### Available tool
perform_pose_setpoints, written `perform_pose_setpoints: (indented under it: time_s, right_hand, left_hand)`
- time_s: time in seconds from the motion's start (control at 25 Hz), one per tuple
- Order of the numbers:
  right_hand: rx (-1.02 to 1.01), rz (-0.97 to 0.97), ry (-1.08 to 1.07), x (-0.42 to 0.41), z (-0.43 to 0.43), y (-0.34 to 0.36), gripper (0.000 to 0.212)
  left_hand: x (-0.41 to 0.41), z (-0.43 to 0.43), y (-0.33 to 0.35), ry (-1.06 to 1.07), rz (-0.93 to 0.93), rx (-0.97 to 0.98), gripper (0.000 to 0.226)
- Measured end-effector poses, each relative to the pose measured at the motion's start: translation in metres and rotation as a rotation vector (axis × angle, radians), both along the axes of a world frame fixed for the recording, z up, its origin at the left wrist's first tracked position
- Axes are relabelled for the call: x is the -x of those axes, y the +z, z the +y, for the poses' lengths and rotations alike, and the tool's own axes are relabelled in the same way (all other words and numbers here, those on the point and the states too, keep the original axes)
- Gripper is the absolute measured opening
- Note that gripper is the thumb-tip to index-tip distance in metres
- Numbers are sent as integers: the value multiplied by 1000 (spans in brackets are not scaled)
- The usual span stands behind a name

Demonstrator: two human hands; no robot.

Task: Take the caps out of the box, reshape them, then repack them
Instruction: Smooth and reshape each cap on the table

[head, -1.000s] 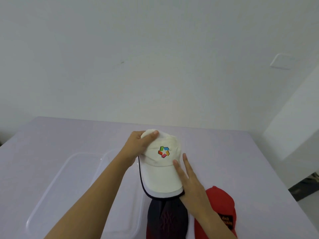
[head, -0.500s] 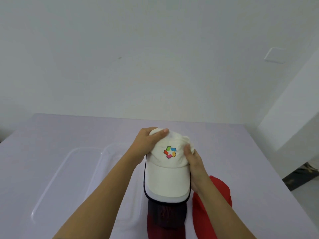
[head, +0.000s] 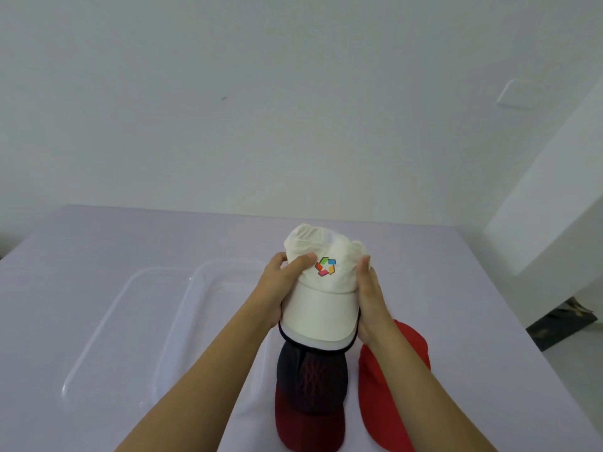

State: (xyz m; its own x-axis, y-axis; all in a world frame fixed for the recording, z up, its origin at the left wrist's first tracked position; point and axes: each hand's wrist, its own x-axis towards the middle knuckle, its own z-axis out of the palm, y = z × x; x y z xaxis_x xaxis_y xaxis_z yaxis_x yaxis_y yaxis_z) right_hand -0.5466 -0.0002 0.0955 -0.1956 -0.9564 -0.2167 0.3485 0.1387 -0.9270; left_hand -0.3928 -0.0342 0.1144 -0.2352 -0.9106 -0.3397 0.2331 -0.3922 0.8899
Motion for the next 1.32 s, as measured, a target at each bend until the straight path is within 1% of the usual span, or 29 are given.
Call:
perform_pose_setpoints:
  time_s: [0.08, 0.16, 0.24, 0.32, 0.36, 0.44, 0.48, 0.56, 0.68, 0.72, 0.76, 0.84, 0.88, 0.92, 1.0, 1.08, 1.16, 1.24, 1.32]
  right_hand:
    - [-26, -41, 79, -2, 5, -4, 86]
    - [-59, -51, 119, -8, 11, -8, 78]
    - [-60, -80, 114, -13, 14, -13, 71]
    - [-51, -123, 45, -15, 15, -14, 65]
    - [-40, -130, 13, -15, 17, -14, 61]
    - [-35, -117, -21, -17, 20, -18, 58]
    - [-36, -107, -30, -18, 23, -20, 58]
    - [-39, -99, -47, -21, 27, -23, 57]
    - [-55, -98, -86, -23, 29, -26, 56]
    - [-57, -93, -89, -23, 29, -26, 58]
    - [-61, -86, -94, -23, 29, -27, 61]
    - [-70, -66, -106, -23, 29, -30, 63]
    - [-72, -52, -112, -22, 29, -30, 63]
    - [-72, -40, -117, -21, 28, -30, 62]
    - [-70, -27, -124, -19, 27, -29, 56]
    - [-68, -3, -126, -19, 26, -28, 41]
    - [-75, 33, -133, -19, 26, -28, 29]
    - [-87, 52, -139, -20, 27, -30, 34]
    - [-91, 14, -127, -19, 29, -29, 42]
  left_hand:
    - [3, 0, -2, 133, 51, 10, 53]
    - [2, 0, -6, 211, 55, 33, 52]
    - [1, 0, -5, 178, 29, 44, 60]
    - [0, 2, -6, 98, -33, 34, 68]
    - [0, 3, -5, 74, -71, 59, 71]
    - [-2, 4, -3, 79, -158, 205, 77]
    - [-5, 3, -1, 104, -191, 299, 73]
    - [-12, 1, 2, 123, -240, 450, 57]
    - [-20, -3, 8, 54, -408, 522, 24]
    - [-23, -6, 10, 27, -466, 526, 16]
    - [-25, -7, 12, -17, -492, 518, 19]
    - [-29, -10, 15, -98, -547, 508, 39]
    - [-31, -11, 16, -117, -599, 518, 45]
    - [-32, -12, 16, -127, -637, 535, 45]
    - [-31, -9, 17, -133, -656, 572, 25]
    - [-27, -7, 21, -136, -685, 612, 25]
    - [-24, -9, 22, -140, -744, 643, 19]
    - [-25, -10, 25, -183, -786, 645, 16]
    - [-25, -10, 28, -257, -777, 635, 20]
